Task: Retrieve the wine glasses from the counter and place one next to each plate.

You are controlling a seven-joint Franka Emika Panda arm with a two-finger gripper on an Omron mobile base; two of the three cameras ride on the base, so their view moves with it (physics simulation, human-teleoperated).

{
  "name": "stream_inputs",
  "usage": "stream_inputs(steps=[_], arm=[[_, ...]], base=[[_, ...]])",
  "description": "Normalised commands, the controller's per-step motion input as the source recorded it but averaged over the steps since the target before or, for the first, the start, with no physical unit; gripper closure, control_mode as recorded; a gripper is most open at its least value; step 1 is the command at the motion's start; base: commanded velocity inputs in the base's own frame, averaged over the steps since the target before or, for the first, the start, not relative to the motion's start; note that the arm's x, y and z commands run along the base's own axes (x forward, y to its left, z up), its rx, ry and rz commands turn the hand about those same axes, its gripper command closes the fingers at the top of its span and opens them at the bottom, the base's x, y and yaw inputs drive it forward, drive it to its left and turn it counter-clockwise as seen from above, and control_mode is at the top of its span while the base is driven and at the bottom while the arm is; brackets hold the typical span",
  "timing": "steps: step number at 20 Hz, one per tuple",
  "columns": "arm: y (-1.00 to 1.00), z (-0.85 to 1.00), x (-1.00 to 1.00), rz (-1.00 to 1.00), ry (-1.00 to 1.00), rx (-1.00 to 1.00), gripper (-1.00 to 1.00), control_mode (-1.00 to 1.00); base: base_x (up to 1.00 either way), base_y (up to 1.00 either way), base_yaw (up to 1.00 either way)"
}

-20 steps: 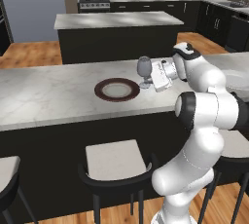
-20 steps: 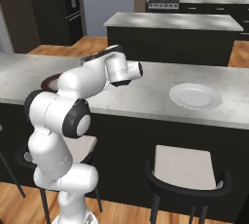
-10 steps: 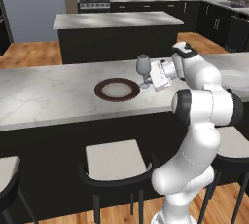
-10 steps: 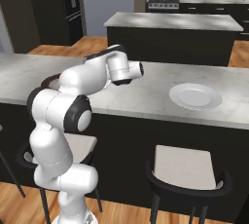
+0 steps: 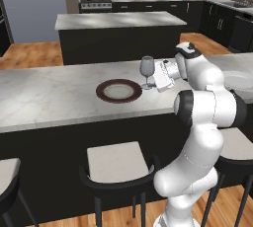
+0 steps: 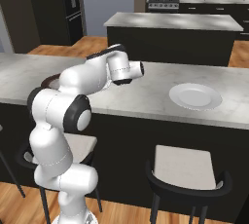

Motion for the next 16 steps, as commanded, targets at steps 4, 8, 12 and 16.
stream_inputs(steps=[4,8,12,16], arm=[[-0.02,0.00,0.00,0.00,-0.05,0.00,-1.00,-1.00],[-0.11,0.01,0.00,0.00,0.00,0.00,-1.00,-1.00],[-0.19,0.19,0.00,-0.02,0.03,0.00,-1.00,-1.00],[-0.43,0.28,-0.20,-0.10,0.01,0.00,-1.00,-1.00]], base=[[0.00,0.00,0.00],[0.00,0.00,0.00],[0.00,0.00,0.00],[0.00,0.00,0.00]])
